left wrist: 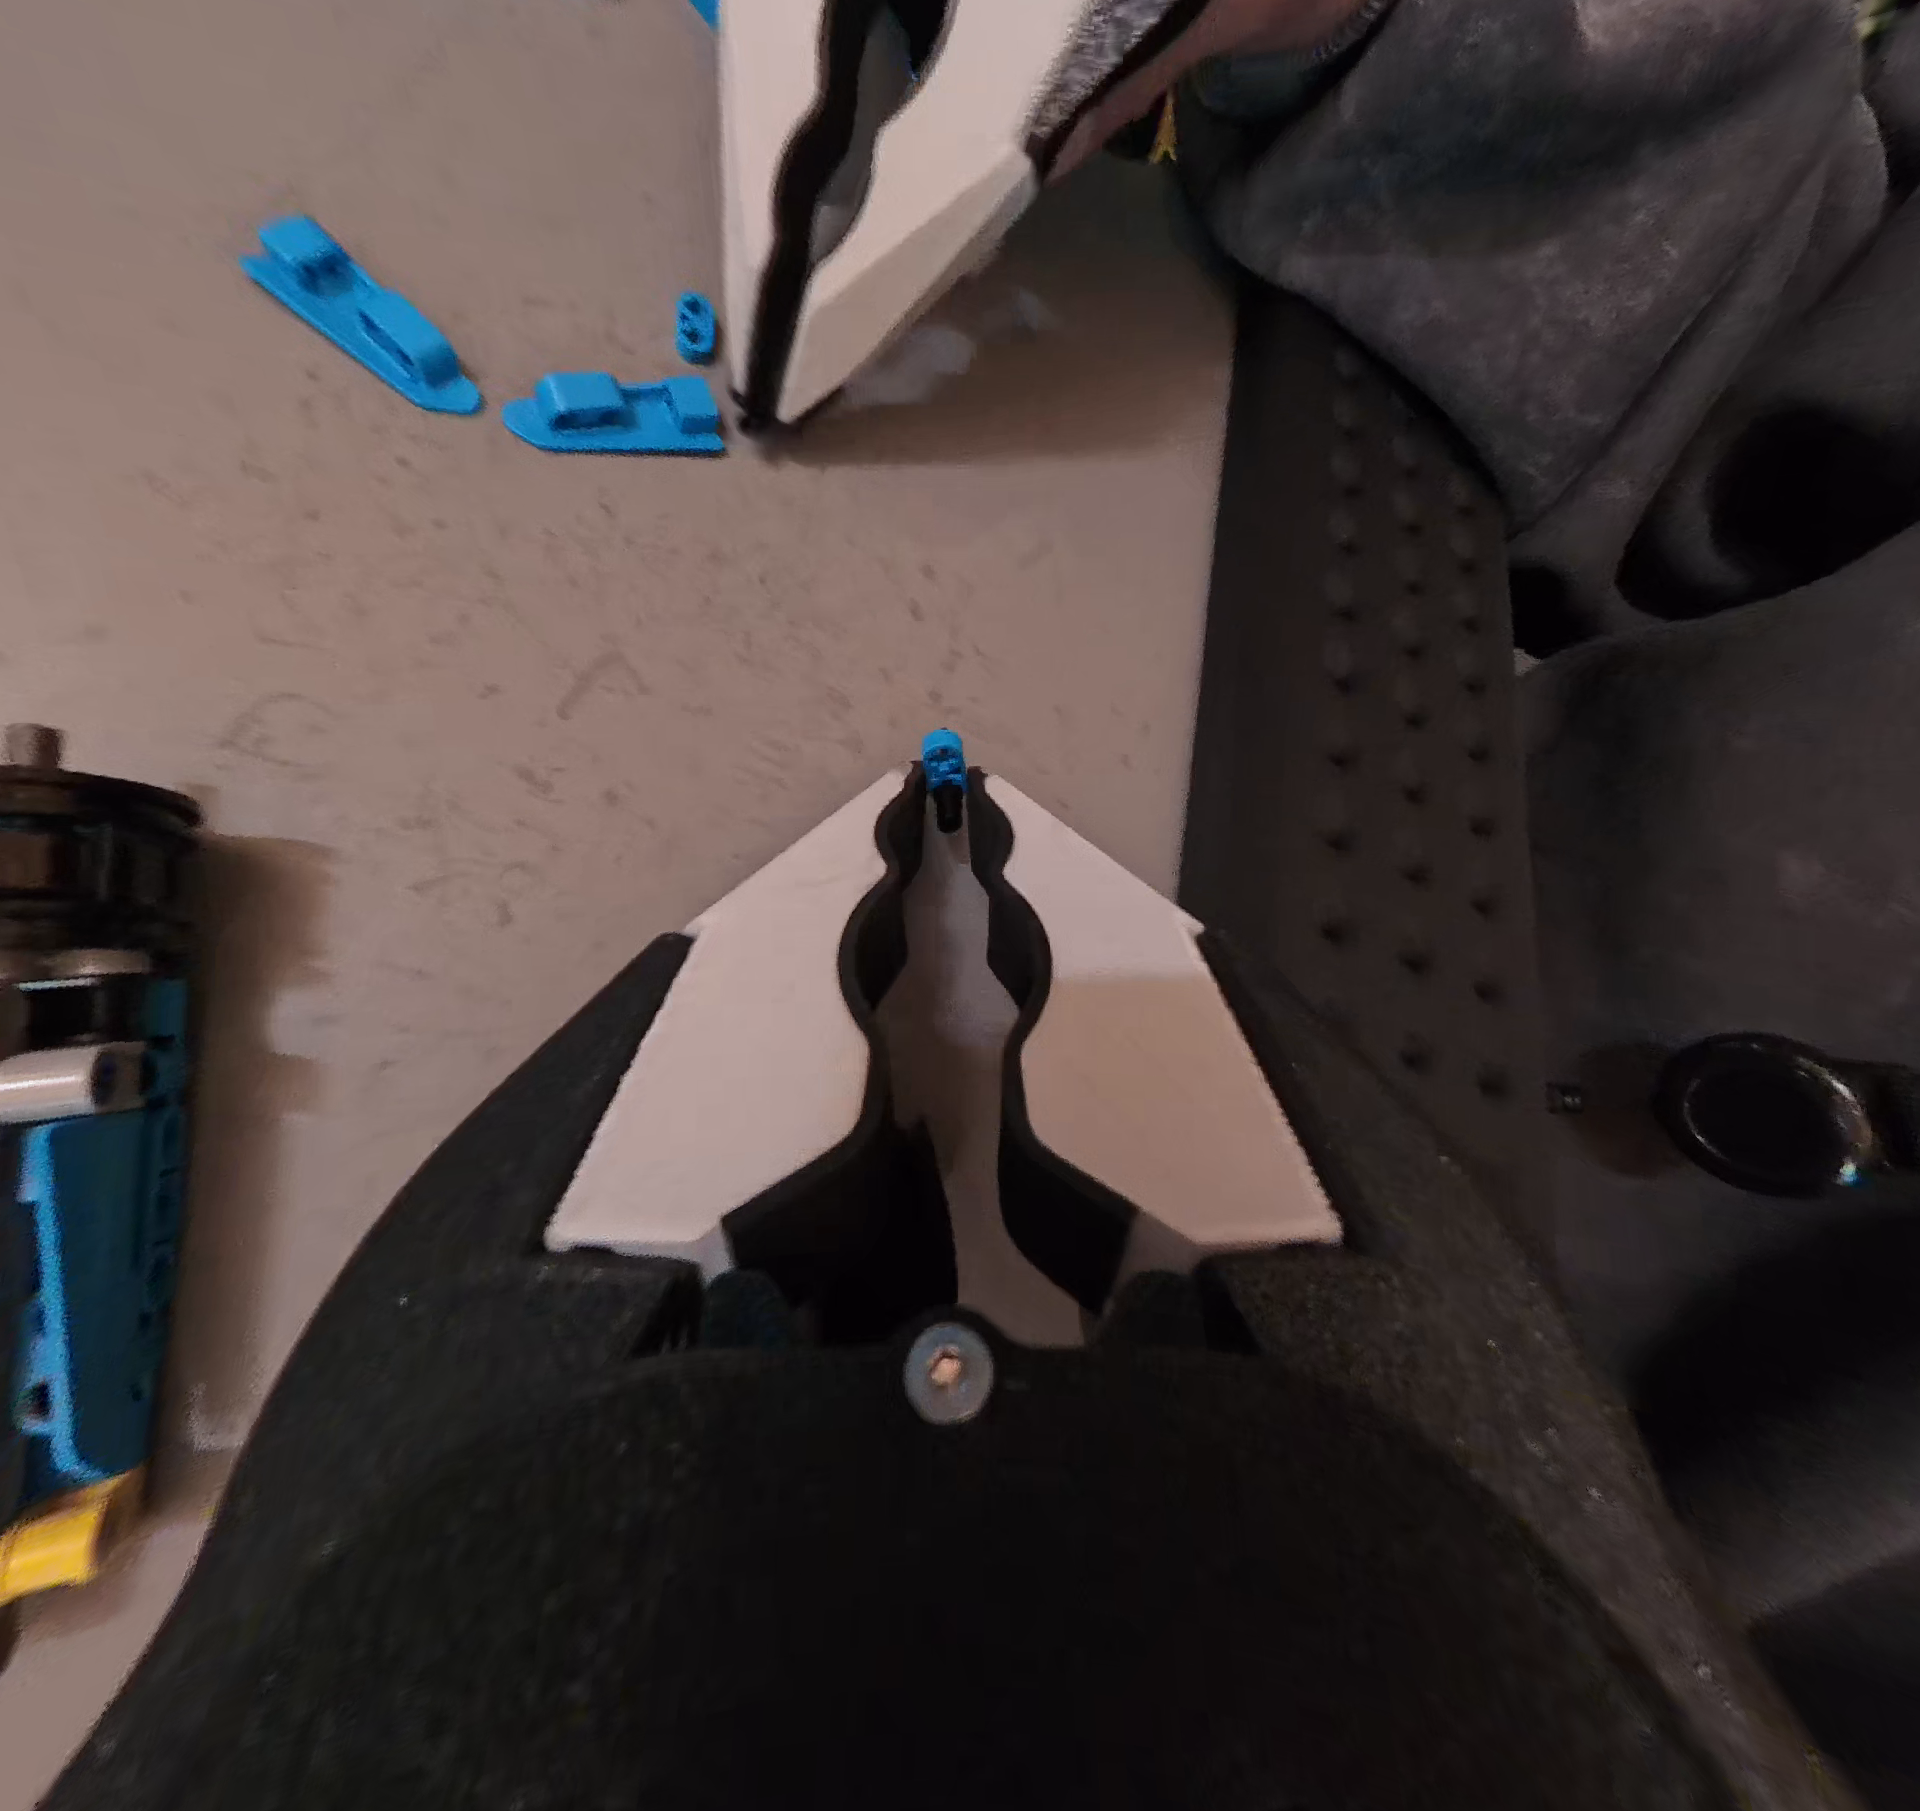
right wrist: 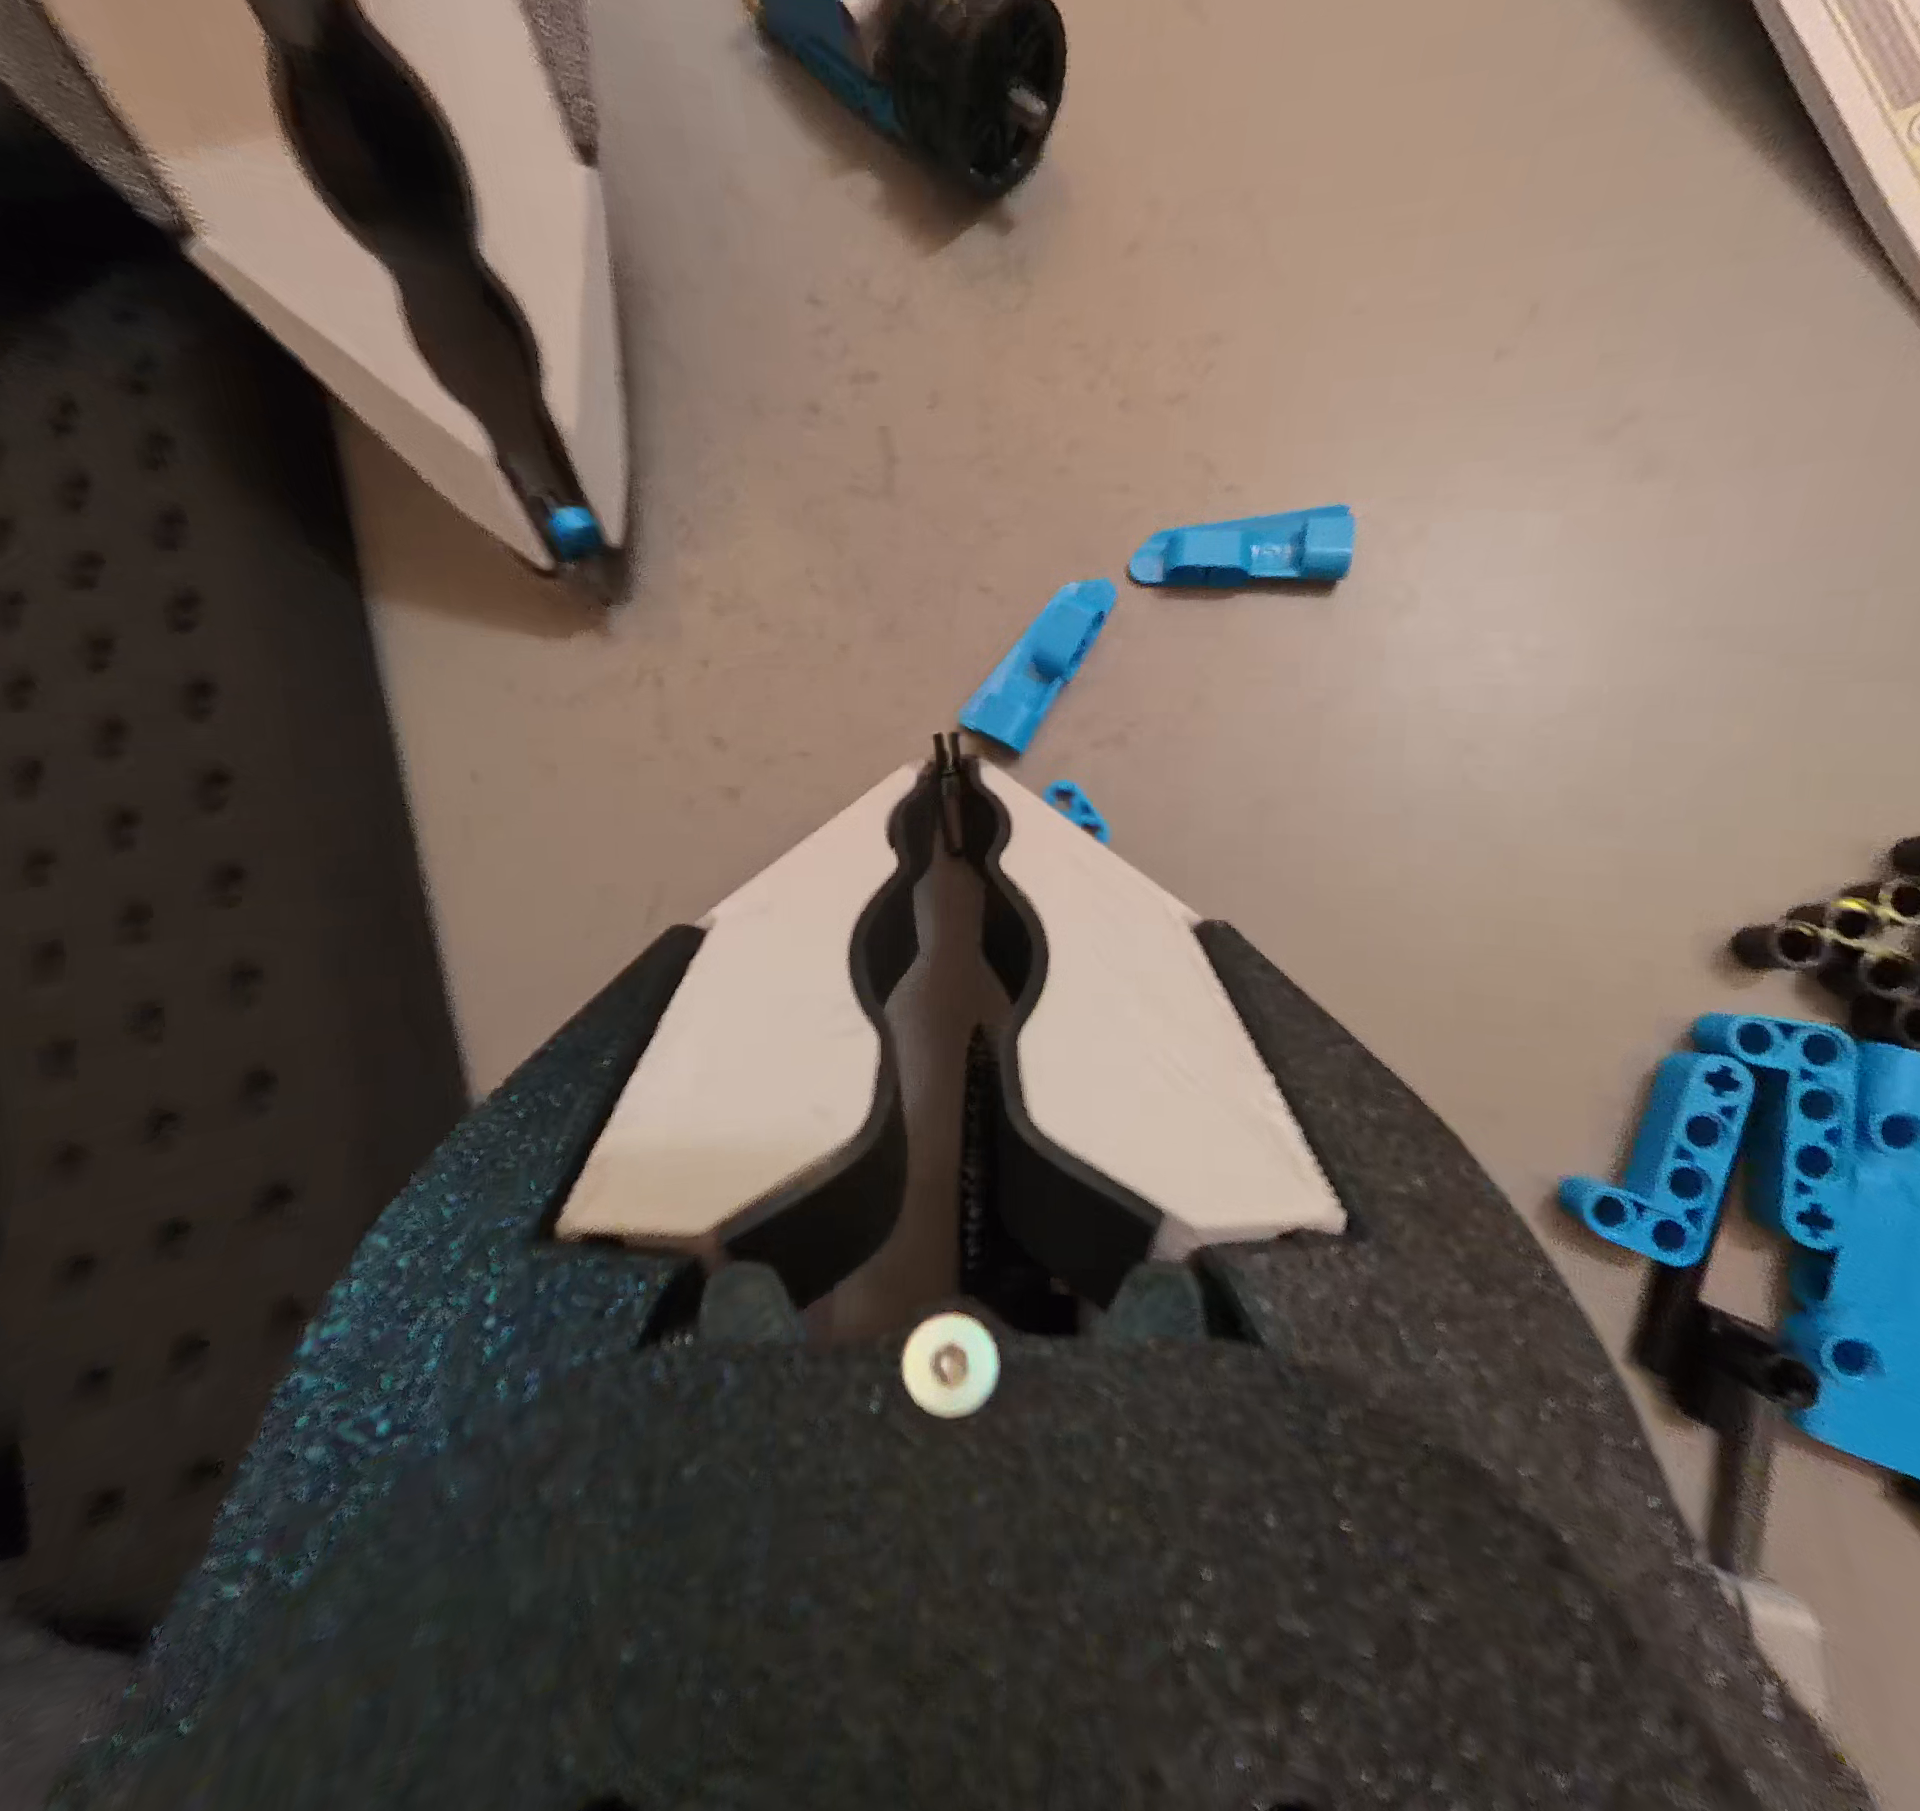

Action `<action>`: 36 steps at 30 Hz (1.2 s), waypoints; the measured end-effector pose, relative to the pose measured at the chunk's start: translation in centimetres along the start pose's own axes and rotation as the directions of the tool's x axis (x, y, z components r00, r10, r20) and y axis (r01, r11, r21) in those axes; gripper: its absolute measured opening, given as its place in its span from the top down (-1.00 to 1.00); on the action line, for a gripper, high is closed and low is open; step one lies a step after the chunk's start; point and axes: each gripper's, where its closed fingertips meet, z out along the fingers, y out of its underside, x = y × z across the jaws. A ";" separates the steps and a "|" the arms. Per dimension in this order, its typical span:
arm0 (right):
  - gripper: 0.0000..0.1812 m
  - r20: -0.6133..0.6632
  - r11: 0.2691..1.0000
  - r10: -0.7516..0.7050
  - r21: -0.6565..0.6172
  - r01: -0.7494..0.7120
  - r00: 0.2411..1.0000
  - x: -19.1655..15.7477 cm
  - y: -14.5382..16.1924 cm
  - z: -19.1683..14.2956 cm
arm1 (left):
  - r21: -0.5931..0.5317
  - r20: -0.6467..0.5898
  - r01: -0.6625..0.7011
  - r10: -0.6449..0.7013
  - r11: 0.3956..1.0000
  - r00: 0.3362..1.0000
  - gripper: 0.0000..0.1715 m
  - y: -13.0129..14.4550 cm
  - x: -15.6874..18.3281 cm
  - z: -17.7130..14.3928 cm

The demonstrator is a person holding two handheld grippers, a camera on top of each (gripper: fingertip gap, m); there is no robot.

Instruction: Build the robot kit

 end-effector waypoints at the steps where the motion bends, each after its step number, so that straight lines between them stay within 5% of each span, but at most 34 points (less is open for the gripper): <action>1: 0.96 0.035 0.999 -0.001 0.048 -0.001 0.999 -0.8 -0.8 -0.2 | 0.007 0.022 -0.023 0.023 1.000 0.999 0.92 -0.1 -0.1 0.0; 4: 0.96 0.204 0.961 -0.026 0.276 -0.032 0.979 -5.0 -5.3 -1.4 | 0.009 0.067 -0.104 0.103 0.995 0.992 0.92 -0.3 0.0 0.0; 6: 0.96 0.262 0.946 -0.034 0.320 -0.053 0.965 -6.9 -6.9 -0.8 | -0.008 0.092 -0.131 0.131 0.991 0.987 0.92 -0.2 -0.2 0.2; 11: 0.95 0.273 0.975 -0.014 0.218 -0.048 0.962 -7.7 -6.0 2.4 | 0.014 0.104 -0.136 0.134 0.991 0.986 0.93 -0.5 -0.3 -0.1; 22: 0.96 0.211 0.985 0.016 0.164 -0.051 0.977 -6.2 -4.2 2.6 | 0.054 0.152 -0.161 0.151 0.986 0.977 0.93 -0.9 -0.9 -1.3; 28: 0.95 0.186 0.988 0.034 0.144 -0.062 0.982 -5.5 -3.7 2.7 | -0.028 0.174 -0.169 0.171 0.985 0.970 0.92 0.6 -1.7 -1.4; 36: 0.86 0.052 0.996 -0.092 0.027 0.090 0.994 -5.0 -2.0 3.0 | -0.053 0.185 -0.165 0.172 0.985 0.968 0.93 1.0 -2.1 -1.3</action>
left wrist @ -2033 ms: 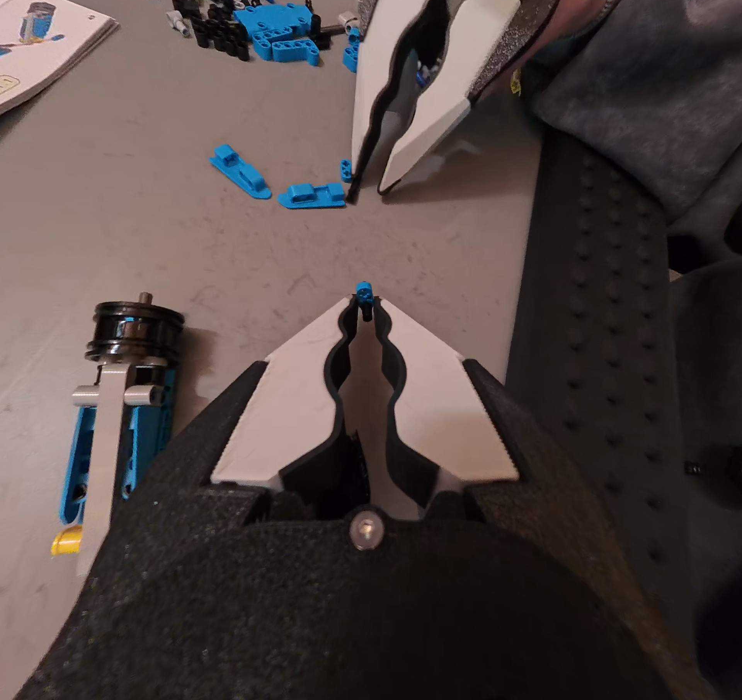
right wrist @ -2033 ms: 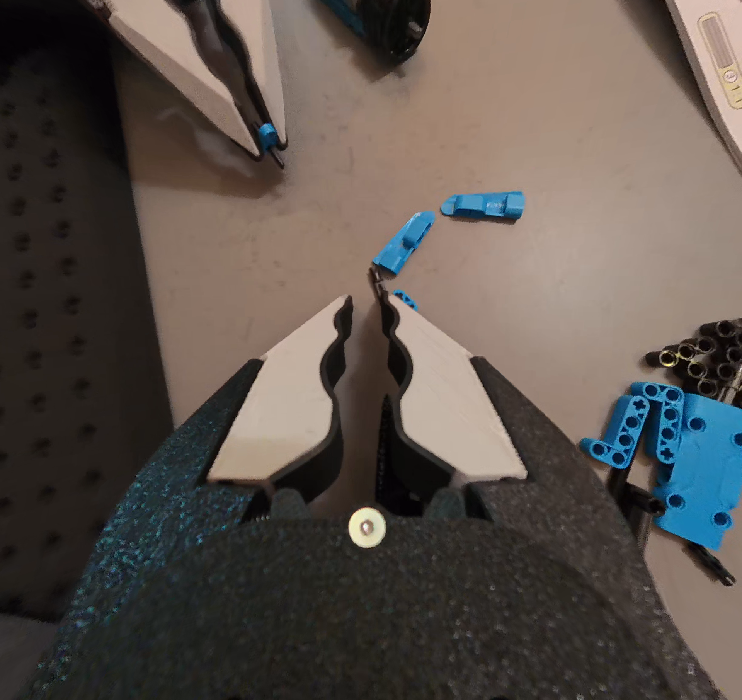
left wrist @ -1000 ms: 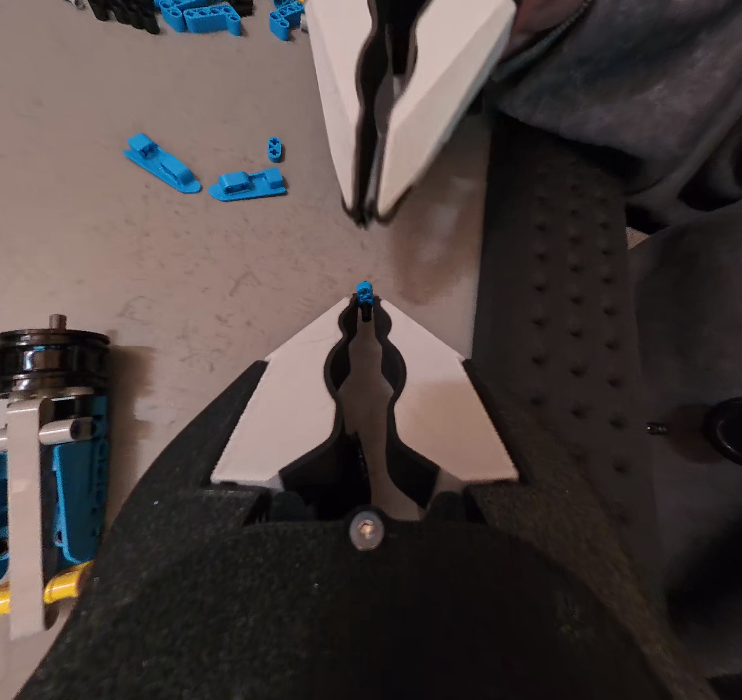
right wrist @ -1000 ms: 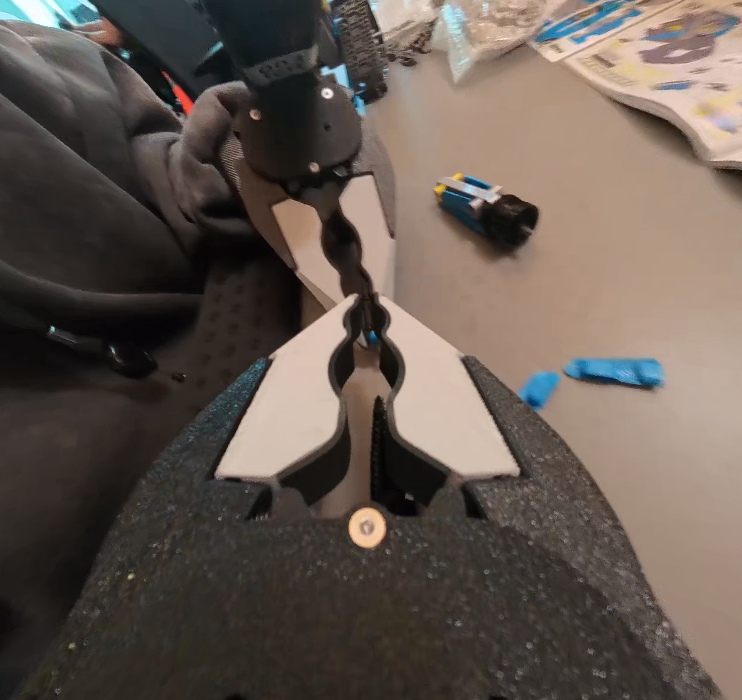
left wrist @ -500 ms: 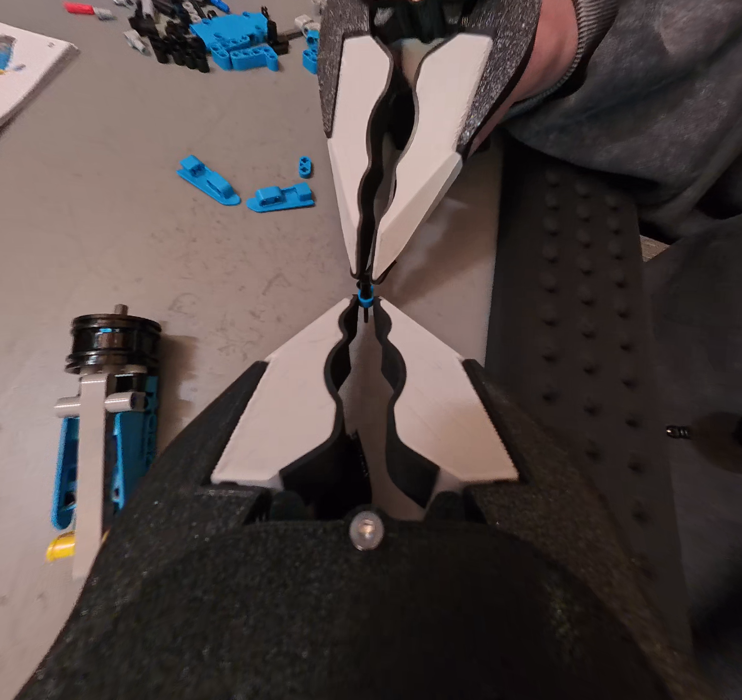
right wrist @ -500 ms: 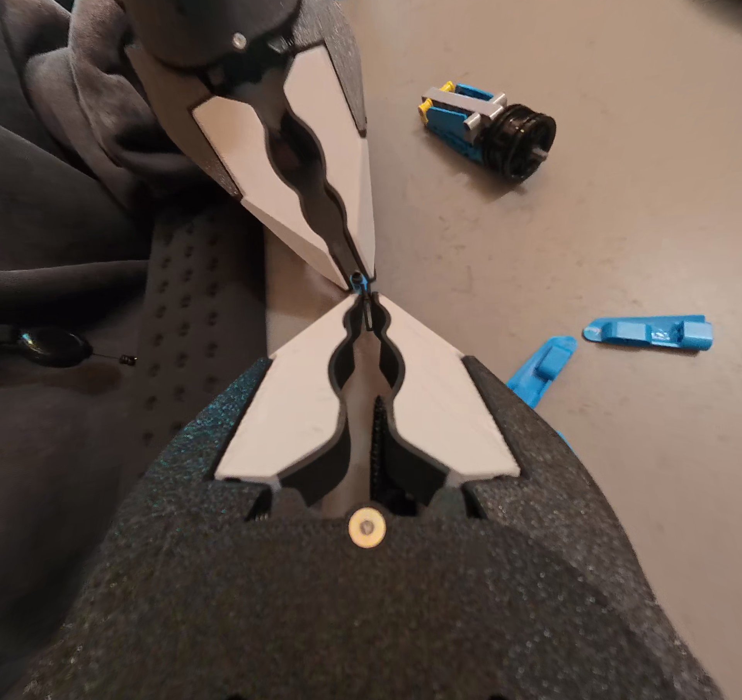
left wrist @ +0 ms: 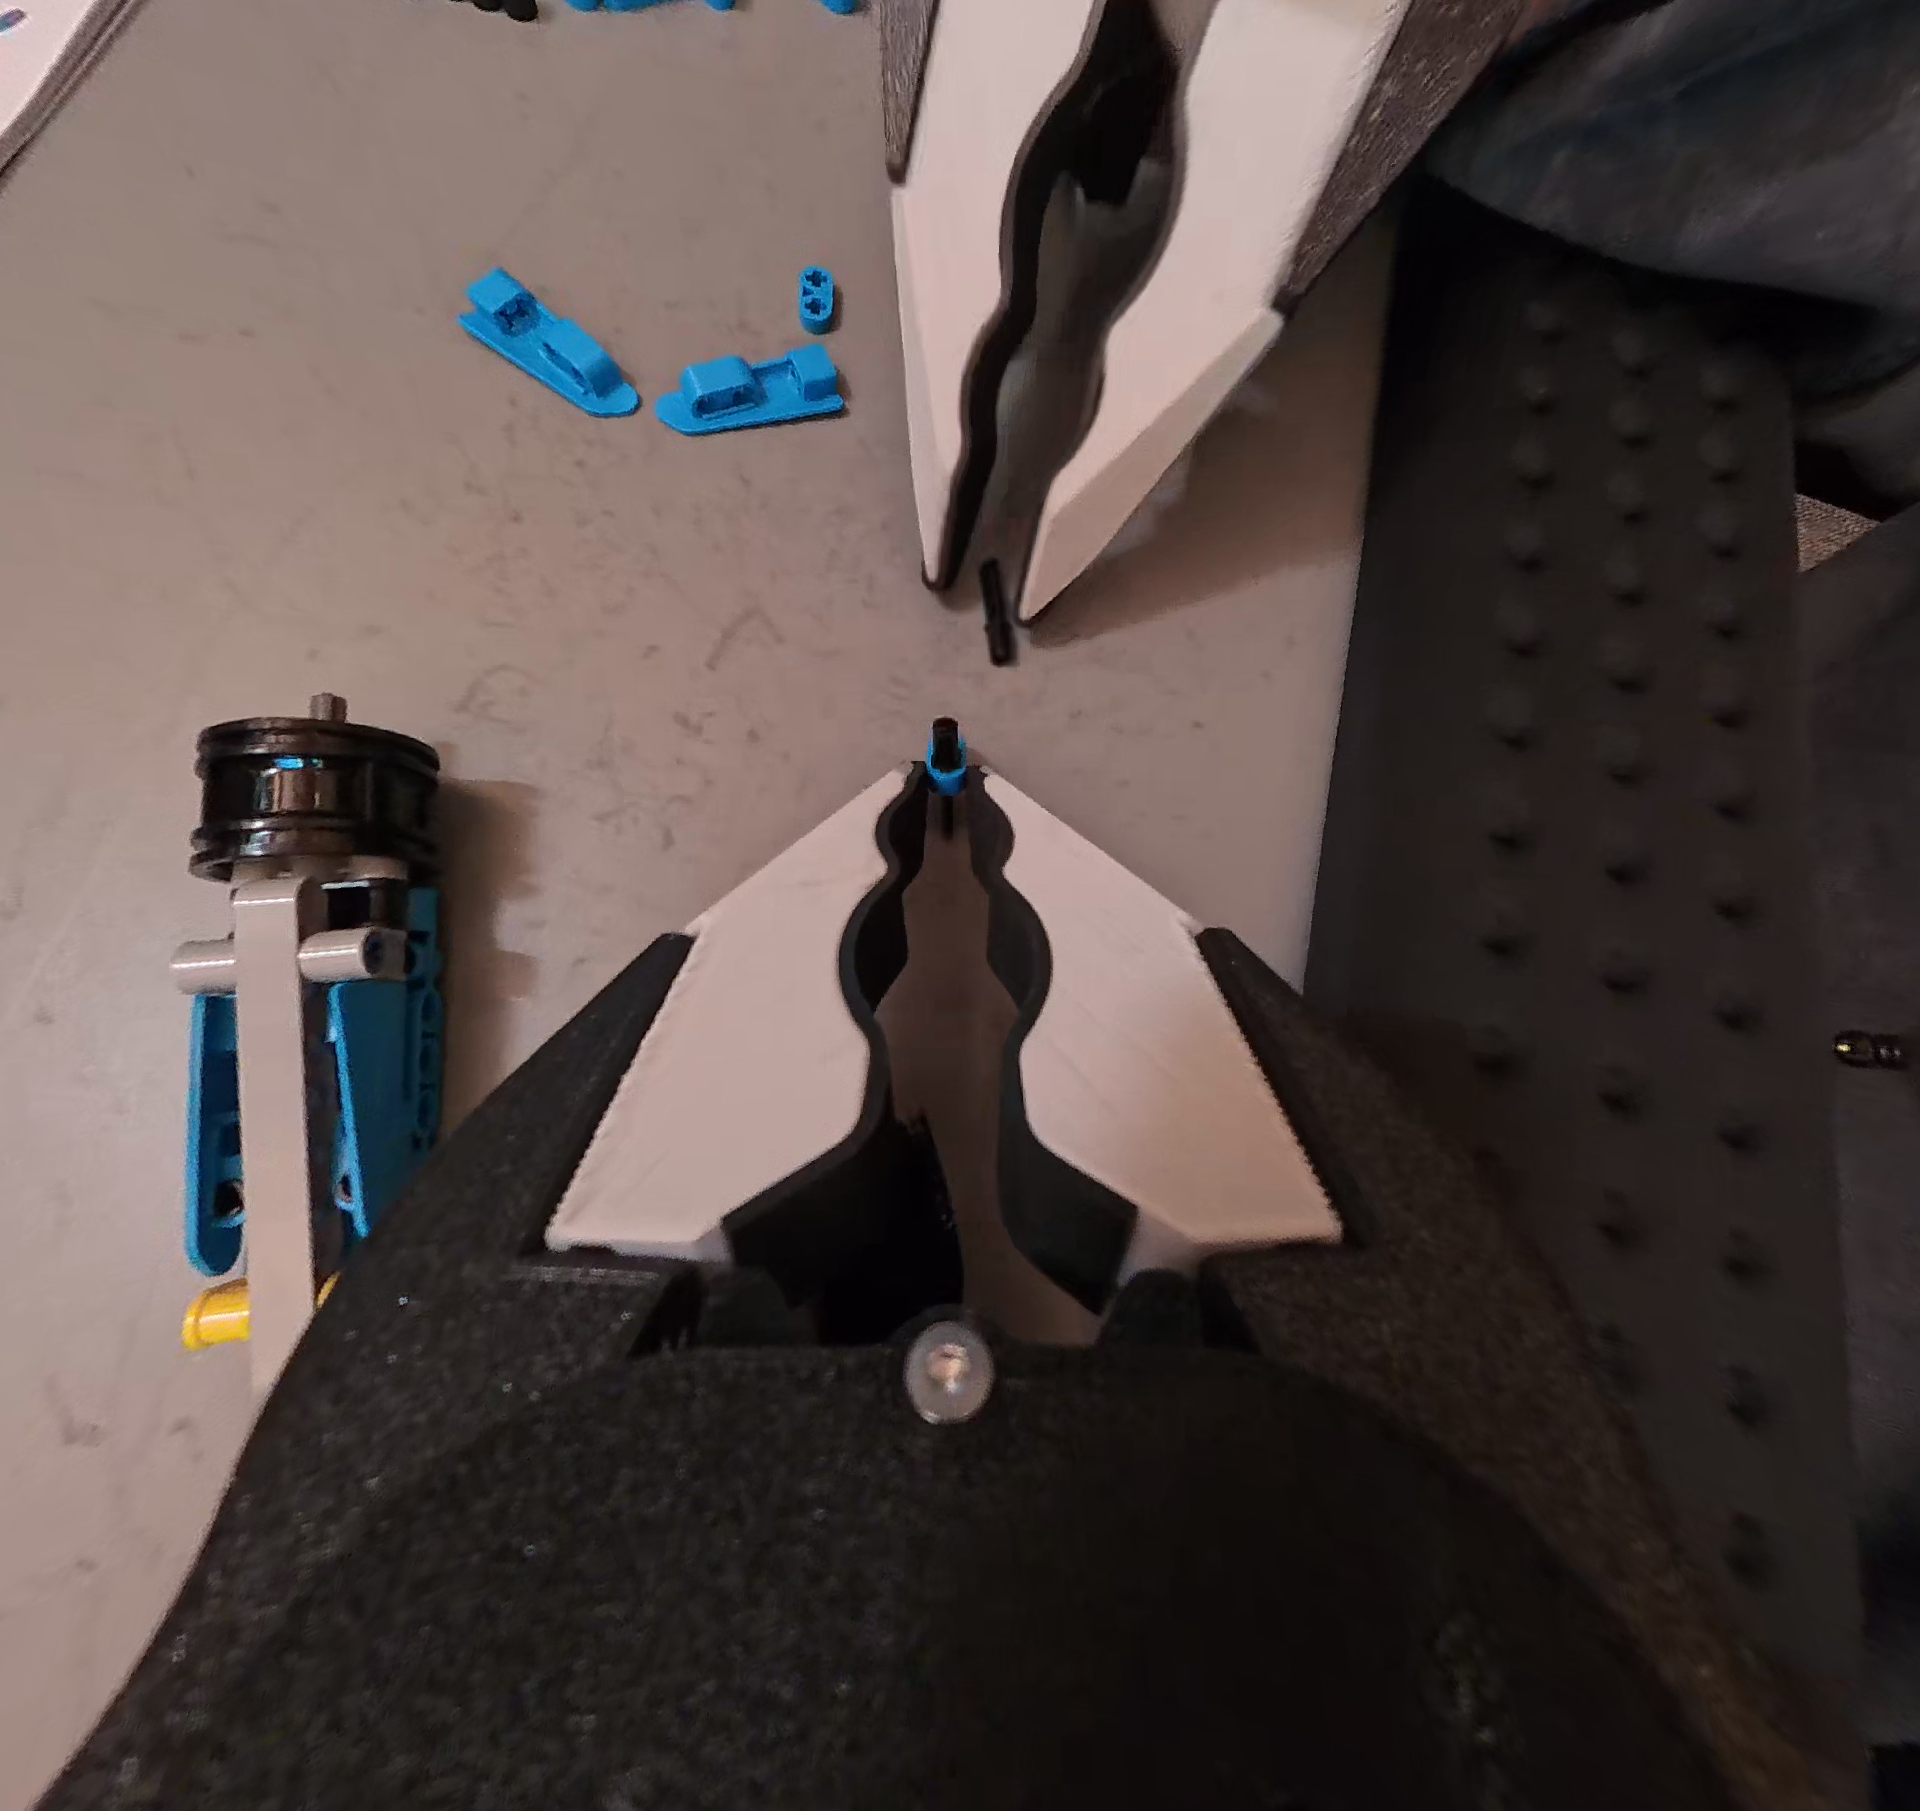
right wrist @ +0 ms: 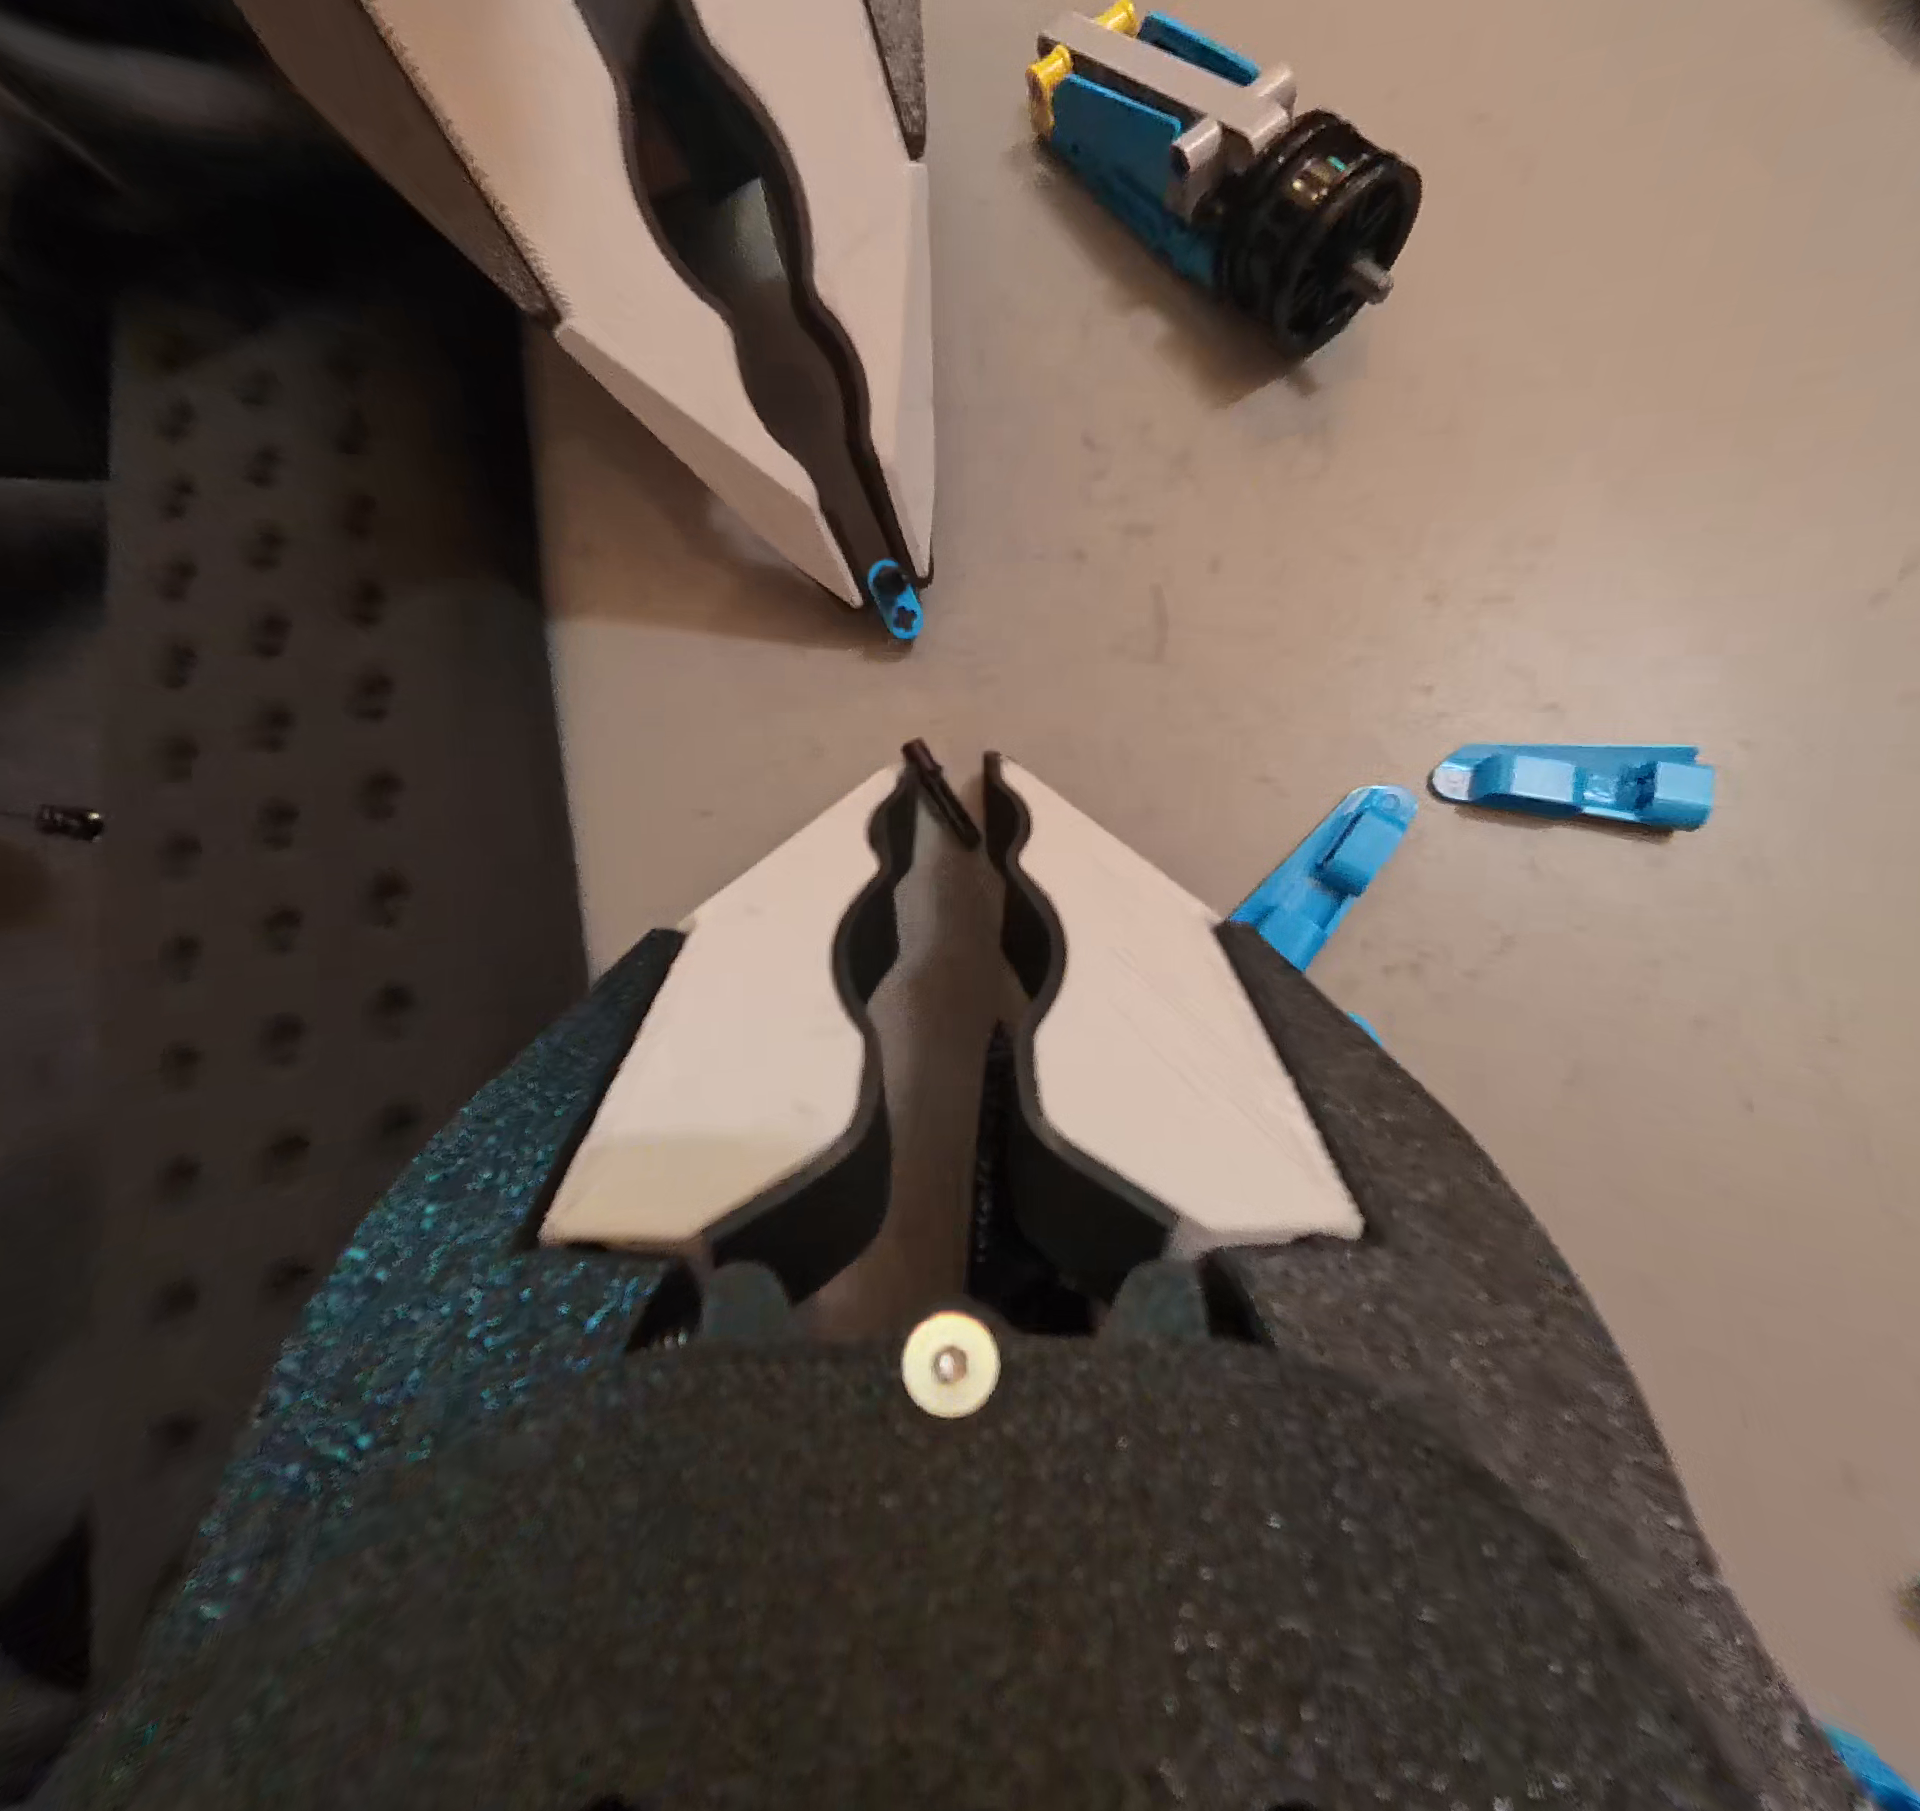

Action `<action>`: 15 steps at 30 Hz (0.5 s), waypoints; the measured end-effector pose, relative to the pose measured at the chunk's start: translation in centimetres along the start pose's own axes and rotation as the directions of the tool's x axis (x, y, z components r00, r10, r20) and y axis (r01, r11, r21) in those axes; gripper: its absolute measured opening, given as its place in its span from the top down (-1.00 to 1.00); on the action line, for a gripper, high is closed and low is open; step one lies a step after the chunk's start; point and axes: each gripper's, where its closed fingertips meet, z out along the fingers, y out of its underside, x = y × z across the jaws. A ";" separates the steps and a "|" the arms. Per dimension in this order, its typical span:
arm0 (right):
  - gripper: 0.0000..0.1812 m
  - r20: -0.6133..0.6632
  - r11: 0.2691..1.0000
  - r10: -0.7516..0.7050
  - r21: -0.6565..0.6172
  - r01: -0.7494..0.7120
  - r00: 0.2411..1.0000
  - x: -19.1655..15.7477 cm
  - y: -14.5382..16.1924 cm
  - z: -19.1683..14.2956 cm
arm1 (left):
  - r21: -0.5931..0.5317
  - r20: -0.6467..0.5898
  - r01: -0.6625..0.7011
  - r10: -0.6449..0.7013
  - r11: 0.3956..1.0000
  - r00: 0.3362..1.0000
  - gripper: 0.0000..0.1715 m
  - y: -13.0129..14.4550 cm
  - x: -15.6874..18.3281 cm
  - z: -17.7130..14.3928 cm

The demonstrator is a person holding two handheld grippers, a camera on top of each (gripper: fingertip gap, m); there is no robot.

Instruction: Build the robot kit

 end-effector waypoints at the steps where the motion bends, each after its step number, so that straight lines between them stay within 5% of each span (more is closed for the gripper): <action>1: 0.81 -0.009 1.000 -0.009 -0.017 0.009 1.000 0.0 0.0 -0.3 | -0.005 0.001 -0.003 0.003 1.000 1.000 0.93 0.1 0.0 0.1; 8: 0.63 -0.002 0.916 -0.224 -0.341 0.210 0.975 -0.9 0.6 -1.2 | -0.024 -0.001 -0.005 0.005 1.000 1.000 0.93 0.3 0.1 0.3; 15: 0.79 0.111 0.772 -0.377 -0.510 0.378 0.920 -0.6 0.8 0.2 | -0.024 -0.015 0.011 -0.011 1.000 1.000 0.93 0.3 0.1 0.3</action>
